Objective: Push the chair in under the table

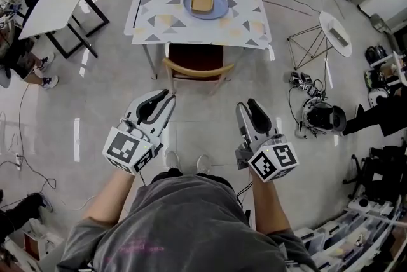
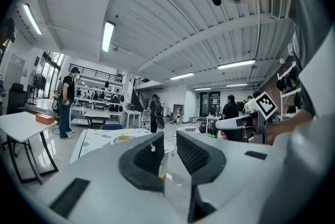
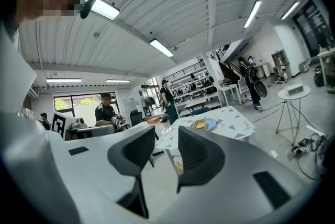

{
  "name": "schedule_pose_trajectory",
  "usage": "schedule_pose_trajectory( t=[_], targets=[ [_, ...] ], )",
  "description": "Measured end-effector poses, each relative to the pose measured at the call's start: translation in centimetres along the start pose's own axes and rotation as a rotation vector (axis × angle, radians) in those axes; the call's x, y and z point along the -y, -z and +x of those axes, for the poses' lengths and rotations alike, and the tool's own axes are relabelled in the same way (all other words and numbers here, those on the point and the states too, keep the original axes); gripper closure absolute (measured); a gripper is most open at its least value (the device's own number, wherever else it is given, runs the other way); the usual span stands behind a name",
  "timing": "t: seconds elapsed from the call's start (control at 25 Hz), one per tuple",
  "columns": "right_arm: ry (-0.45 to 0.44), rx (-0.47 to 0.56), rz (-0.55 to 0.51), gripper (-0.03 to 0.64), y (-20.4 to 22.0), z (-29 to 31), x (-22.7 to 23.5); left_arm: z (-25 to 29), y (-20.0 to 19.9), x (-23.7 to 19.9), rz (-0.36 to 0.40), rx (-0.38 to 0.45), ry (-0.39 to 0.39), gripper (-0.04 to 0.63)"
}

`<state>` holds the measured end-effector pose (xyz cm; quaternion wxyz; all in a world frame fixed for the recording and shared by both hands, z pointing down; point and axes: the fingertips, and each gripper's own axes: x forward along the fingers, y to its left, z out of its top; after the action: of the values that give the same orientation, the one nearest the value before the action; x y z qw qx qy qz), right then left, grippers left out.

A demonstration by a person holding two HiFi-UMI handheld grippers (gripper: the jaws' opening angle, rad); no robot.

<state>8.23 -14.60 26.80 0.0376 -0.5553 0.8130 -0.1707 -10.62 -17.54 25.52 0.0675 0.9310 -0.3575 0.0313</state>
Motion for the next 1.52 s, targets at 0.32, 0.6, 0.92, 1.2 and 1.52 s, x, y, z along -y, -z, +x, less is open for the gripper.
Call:
schedule_pose_trajectory(
  t=[0.32, 0.6, 0.92, 1.2, 1.52],
  targets=[
    [-0.024, -0.003, -0.018, 0.486, 0.3, 0.5, -1.7, -1.0, -0.5, -0.2, -0.011, 0.019, -0.01, 0.529],
    [-0.037, -0.008, -0.033, 0.519, 0.2, 0.3, -1.8, -1.0, -0.1, 0.2, -0.017, 0.015, -0.024, 0.554],
    [-0.056, -0.023, -0.051, 0.553, 0.5, 0.2, -1.6, -0.7, -0.3, 1.0, -0.019, 0.023, -0.029, 0.568],
    [-0.064, -0.021, -0.047, 0.584, 0.3, -0.2, -1.6, -0.9, -0.5, 1.5, -0.019, 0.022, -0.038, 0.578],
    [-0.08, -0.019, -0.05, 0.614, 0.4, -0.3, -1.7, -1.1, -0.4, 2.1, -0.021, 0.022, -0.04, 0.588]
  ],
)
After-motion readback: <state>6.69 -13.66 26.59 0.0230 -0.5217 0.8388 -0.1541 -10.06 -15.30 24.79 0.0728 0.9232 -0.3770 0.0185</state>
